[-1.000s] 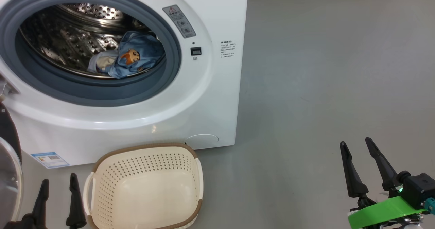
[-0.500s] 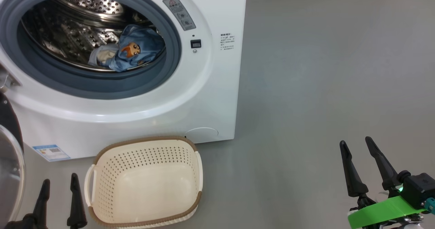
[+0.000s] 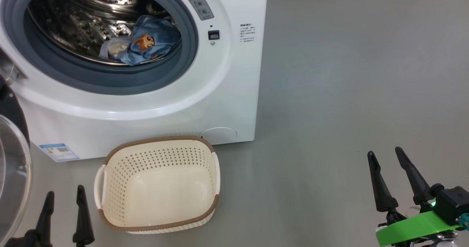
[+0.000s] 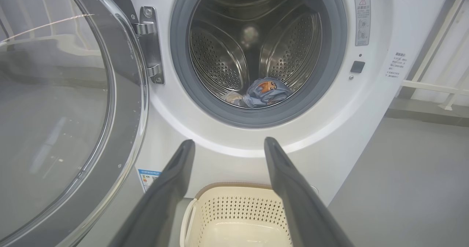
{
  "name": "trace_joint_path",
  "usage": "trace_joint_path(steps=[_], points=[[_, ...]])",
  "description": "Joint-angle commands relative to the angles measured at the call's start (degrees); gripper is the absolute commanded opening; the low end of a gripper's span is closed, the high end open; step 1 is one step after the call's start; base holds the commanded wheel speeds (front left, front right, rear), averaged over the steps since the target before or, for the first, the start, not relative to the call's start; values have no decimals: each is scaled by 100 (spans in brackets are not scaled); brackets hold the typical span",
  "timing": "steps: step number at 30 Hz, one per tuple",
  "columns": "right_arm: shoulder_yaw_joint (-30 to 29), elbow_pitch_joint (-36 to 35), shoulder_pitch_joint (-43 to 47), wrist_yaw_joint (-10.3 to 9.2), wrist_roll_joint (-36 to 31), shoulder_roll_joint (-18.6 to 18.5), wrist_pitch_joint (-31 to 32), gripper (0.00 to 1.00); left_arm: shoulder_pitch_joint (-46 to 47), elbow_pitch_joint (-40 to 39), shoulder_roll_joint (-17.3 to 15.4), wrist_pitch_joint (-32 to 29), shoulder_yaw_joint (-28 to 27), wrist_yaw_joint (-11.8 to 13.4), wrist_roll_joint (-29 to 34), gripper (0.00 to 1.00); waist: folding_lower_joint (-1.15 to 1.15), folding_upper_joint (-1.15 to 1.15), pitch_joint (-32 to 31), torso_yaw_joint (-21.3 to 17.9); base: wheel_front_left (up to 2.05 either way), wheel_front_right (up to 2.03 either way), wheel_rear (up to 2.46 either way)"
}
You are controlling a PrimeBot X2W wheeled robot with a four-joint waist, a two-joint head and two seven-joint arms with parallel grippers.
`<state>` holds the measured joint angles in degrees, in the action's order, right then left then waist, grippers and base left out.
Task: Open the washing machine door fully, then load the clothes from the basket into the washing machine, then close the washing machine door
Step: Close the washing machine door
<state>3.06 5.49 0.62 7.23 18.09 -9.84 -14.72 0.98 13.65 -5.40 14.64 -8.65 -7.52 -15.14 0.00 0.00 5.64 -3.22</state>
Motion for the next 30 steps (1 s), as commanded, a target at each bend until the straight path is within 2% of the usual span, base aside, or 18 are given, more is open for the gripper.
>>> trace_joint_path(steps=[1, 12, 21, 30], points=[[62, -150, -58, 25, -11, -102, -28, 100, 89, -188, -118, 36, -150, 3, -5, 100, 0, 0, 18, 33, 0, 0, 0], [284, -125, -156, 25, -16, -167, -28, 100, 88, -231, 11, 36, -250, 3, -25, 100, 0, 0, 45, 451, 0, 0, 0], [697, -95, -391, 25, 1, -281, -28, 100, 23, -392, 196, 36, -414, 3, 85, 100, 0, 0, 100, 1274, 0, 0, 0], [854, -55, -479, 25, 21, -407, -28, 100, -51, -632, 248, 36, -567, 5, 75, 100, 0, 0, 131, 2009, 0, 0, 0]])
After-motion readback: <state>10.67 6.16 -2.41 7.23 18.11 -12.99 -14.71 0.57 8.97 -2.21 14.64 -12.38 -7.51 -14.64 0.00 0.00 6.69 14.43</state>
